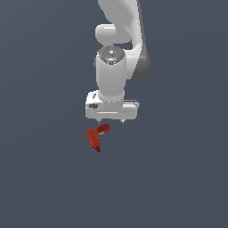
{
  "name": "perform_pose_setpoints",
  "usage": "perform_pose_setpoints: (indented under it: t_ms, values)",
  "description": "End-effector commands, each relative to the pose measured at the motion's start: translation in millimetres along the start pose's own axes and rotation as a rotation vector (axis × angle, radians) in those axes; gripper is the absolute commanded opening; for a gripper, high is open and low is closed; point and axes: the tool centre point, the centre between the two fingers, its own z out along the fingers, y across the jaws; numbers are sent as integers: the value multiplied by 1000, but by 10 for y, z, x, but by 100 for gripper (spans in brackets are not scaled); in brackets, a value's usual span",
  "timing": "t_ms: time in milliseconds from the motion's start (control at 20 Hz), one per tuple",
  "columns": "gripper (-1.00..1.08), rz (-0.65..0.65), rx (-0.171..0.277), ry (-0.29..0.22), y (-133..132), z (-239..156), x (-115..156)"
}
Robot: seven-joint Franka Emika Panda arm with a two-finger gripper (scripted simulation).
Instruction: Pick up the object and move it to a goal position.
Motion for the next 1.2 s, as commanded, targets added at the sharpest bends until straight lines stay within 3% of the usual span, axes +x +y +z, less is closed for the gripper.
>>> perform_pose_setpoints:
  t_ms: [0,600,1150]
  values:
    - [108,0,0,0,0,0,0]
    - [108,-11,0,9,-25,-53,-14]
    - [108,122,-25,3,87,241,-77]
